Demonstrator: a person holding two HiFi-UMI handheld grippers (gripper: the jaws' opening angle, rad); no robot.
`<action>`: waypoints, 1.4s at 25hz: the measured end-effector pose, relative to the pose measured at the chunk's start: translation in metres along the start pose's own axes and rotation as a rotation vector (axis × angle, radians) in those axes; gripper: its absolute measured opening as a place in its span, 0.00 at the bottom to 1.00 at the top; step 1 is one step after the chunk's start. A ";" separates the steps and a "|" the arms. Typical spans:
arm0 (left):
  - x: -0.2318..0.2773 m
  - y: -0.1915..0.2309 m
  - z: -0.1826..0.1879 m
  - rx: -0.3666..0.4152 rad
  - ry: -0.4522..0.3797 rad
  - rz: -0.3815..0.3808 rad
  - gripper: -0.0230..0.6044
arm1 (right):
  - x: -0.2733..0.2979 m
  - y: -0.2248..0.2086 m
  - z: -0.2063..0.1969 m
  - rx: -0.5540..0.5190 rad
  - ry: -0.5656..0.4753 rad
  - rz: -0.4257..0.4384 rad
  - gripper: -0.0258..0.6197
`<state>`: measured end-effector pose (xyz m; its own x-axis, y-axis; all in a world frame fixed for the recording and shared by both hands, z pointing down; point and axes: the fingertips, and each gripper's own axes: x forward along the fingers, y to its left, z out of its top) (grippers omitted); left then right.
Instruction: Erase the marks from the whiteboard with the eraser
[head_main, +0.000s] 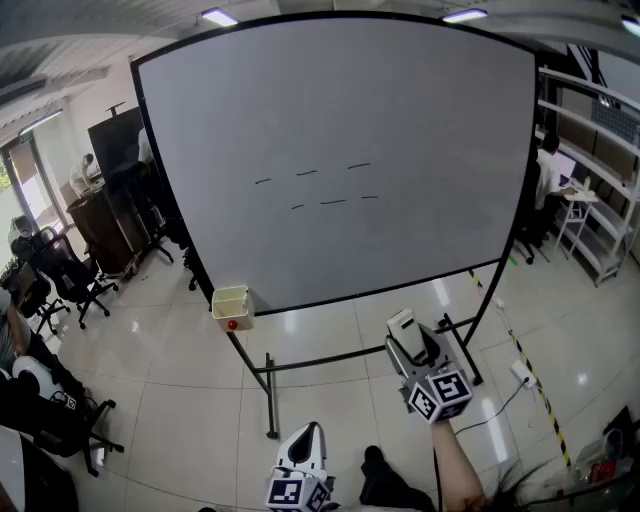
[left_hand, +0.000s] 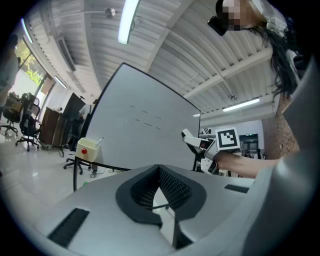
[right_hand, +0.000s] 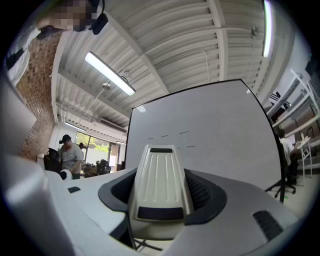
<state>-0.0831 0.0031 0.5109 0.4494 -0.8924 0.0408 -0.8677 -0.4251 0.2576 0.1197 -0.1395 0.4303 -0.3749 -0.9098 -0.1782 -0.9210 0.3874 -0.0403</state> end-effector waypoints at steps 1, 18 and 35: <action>0.012 0.006 0.001 -0.004 -0.003 0.009 0.02 | 0.017 -0.015 0.007 -0.015 -0.015 -0.014 0.46; 0.196 0.063 0.041 0.015 -0.083 0.196 0.02 | 0.287 -0.218 0.032 -0.083 -0.040 -0.273 0.46; 0.247 0.119 0.047 0.044 -0.040 0.139 0.02 | 0.314 -0.149 0.008 -0.182 0.018 -0.213 0.46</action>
<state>-0.0853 -0.2745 0.5057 0.3163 -0.9480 0.0340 -0.9298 -0.3027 0.2093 0.1402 -0.4817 0.3728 -0.1714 -0.9709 -0.1674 -0.9825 0.1558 0.1024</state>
